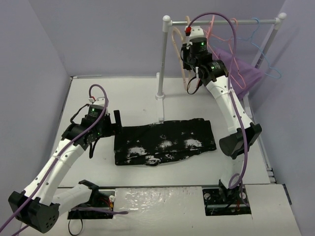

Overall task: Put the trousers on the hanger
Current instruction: Pick up the hanger from the clothesline, then place the trousers on the hanger.

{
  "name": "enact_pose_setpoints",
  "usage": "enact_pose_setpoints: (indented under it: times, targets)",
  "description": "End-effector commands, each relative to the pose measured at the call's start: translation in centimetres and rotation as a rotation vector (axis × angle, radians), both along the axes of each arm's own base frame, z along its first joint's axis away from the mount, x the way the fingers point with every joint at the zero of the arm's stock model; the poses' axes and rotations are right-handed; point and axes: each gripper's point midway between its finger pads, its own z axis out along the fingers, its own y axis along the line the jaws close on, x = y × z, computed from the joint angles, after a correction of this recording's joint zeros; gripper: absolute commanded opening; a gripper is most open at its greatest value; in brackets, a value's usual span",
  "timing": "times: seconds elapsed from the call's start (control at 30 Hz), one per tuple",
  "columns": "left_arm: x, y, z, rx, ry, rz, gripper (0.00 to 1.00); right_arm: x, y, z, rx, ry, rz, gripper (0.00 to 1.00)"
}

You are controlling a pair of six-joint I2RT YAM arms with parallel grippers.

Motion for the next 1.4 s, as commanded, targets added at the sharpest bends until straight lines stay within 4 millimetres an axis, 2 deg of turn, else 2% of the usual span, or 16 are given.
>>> enact_pose_setpoints:
  times: [0.0, 0.03, 0.13, 0.4, 0.53, 0.6, 0.67, 0.73, 0.9, 0.97, 1.03, 1.07, 1.1, 1.2, 1.3, 1.37]
  targets:
    - [0.7, -0.1, 1.0, -0.006, -0.034, -0.006, 0.96, -0.1, -0.4, 6.4, 0.051, -0.168, -0.03, 0.15]
    - [0.8, -0.1, 0.9, -0.002, -0.03, -0.011, 0.96, -0.3, -0.4, 6.9, 0.051, -0.179, -0.03, 0.09]
    - [0.9, -0.2, 0.5, 0.003, -0.02, -0.012, 0.96, -0.9, -0.8, 8.8, 0.059, -0.223, -0.048, 0.0]
    - [1.0, 0.1, -0.4, 0.016, -0.007, 0.01, 0.96, -3.2, -1.3, 13.6, 0.091, -0.338, -0.06, 0.0]
    - [0.8, 0.3, -1.4, 0.023, 0.028, 0.027, 0.96, -4.1, -1.5, 13.5, 0.086, -0.334, -0.076, 0.0]
    - [0.7, 0.5, -2.3, 0.024, 0.054, 0.04, 0.96, -5.7, -1.5, 13.3, 0.105, -0.321, -0.064, 0.0]
    - [0.8, 0.6, -2.8, 0.014, 0.062, 0.052, 0.95, -6.4, -1.0, 10.6, 0.086, -0.26, -0.051, 0.0]
    - [0.8, 0.5, -3.1, -0.01, 0.072, 0.051, 0.95, -8.5, -1.5, 10.5, 0.093, -0.257, -0.051, 0.0]
    - [1.6, 1.1, -4.0, -0.029, 0.085, 0.08, 0.95, -11.7, -2.1, 8.2, 0.1, -0.214, -0.045, 0.0]
    - [1.6, 0.8, -4.7, -0.05, 0.109, 0.074, 0.95, -13.4, -2.4, 8.0, 0.126, -0.212, -0.042, 0.0]
    - [1.8, 0.7, -5.7, -0.077, 0.131, 0.076, 0.95, -14.7, -2.6, 6.3, 0.143, -0.181, -0.04, 0.0]
    - [2.0, 0.5, -6.1, -0.1, 0.135, 0.074, 0.94, -15.2, -2.5, 4.7, 0.142, -0.15, -0.037, 0.0]
    - [2.0, 0.3, -6.6, -0.116, 0.144, 0.075, 0.94, -15.8, -2.4, 4.6, 0.159, -0.147, -0.03, 0.0]
    - [2.2, 0.0, -8.7, -0.166, 0.183, 0.093, 0.9, -18.1, -1.0, 1.6, 0.191, -0.093, 0.015, 0.0]
    - [2.4, -0.1, -10.6, -0.167, 0.232, 0.114, 0.87, -20.0, 1.1, -2.8, 0.188, -0.02, 0.073, 0.0]
    - [2.7, 0.0, -11.9, -0.163, 0.263, 0.127, 0.86, -22.3, 3.8, -4.5, 0.218, 0.01, 0.135, 0.0]
